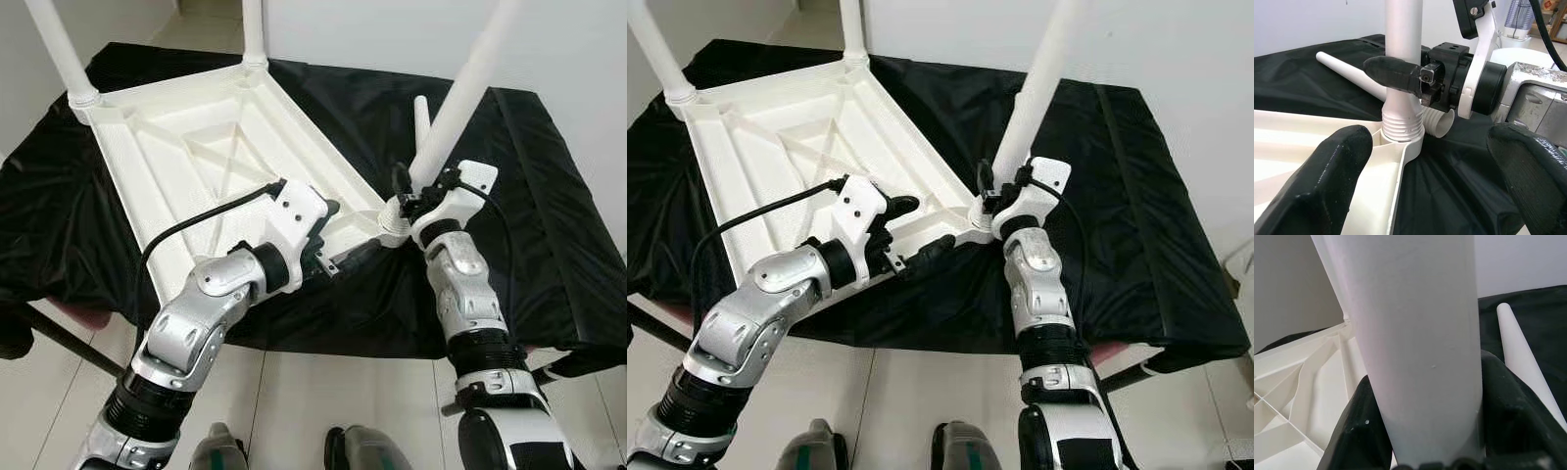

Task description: Building children table

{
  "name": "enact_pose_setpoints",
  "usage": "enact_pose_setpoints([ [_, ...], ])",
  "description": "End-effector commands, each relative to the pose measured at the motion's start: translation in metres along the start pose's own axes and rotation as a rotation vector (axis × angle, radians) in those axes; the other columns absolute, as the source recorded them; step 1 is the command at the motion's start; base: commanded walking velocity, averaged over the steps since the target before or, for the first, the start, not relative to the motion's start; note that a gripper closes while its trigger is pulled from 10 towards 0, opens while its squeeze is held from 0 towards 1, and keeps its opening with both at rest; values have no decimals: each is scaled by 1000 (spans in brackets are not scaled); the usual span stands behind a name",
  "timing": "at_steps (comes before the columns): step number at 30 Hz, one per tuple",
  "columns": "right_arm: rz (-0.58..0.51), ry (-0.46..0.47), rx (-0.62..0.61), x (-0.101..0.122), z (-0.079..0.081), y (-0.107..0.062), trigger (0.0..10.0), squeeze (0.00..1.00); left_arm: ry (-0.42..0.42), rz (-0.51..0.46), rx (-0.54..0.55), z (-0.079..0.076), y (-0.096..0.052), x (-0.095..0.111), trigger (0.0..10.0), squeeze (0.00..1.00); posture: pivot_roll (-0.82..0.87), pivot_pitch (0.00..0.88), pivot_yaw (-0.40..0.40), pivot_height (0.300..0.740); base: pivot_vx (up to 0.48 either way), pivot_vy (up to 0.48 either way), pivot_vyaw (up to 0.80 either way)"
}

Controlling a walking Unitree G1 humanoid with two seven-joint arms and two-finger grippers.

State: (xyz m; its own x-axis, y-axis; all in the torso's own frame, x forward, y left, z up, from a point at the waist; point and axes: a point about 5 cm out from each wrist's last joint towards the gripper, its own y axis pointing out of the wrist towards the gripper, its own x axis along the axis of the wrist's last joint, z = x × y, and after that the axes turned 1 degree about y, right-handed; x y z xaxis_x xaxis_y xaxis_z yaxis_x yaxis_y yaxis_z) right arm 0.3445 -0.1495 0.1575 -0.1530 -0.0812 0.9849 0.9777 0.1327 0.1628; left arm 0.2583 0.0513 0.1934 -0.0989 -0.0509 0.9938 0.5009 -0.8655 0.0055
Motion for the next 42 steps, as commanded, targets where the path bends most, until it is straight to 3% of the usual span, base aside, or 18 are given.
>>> enact_pose_setpoints([
  [1, 187, -19, 8, -39, 1, -14, 10000, 0, 2, -1, -39, -4, 1, 2, 10000, 0, -33, 64, -4, 740, 0, 0, 0],
  [12, 198, -51, 40, -44, 3, -18, 10000, 0, -5, -3, -33, -5, 0, 2, 10000, 0, -30, 66, -8, 740, 0, 0, 0],
  [18, 163, -171, 147, -39, 12, -19, 10000, 0, -8, -4, -35, -6, 0, 2, 10000, 0, -31, 68, -8, 740, 0, 0, 0],
  [23, 145, -188, 166, -36, 14, -17, 10000, 0, -8, -4, -36, -6, 0, 2, 10000, 0, -29, 67, -9, 740, 0, 0, 0],
  [29, 169, -152, 142, -39, 9, -17, 10000, 0, -9, -5, -37, -7, 0, 3, 10000, 0, -26, 66, -11, 740, 0, 0, 0],
  [35, 221, 3, -5, -48, -11, -20, 10000, 0, -11, -5, -39, -8, -1, 4, 10000, 0, -26, 73, -6, 740, 0, 0, 0],
  [42, 233, 22, -29, -53, -13, -25, 10000, 0, -9, -3, -39, -7, -1, 4, 10000, 0, -28, 74, -1, 740, 0, 0, 0],
])
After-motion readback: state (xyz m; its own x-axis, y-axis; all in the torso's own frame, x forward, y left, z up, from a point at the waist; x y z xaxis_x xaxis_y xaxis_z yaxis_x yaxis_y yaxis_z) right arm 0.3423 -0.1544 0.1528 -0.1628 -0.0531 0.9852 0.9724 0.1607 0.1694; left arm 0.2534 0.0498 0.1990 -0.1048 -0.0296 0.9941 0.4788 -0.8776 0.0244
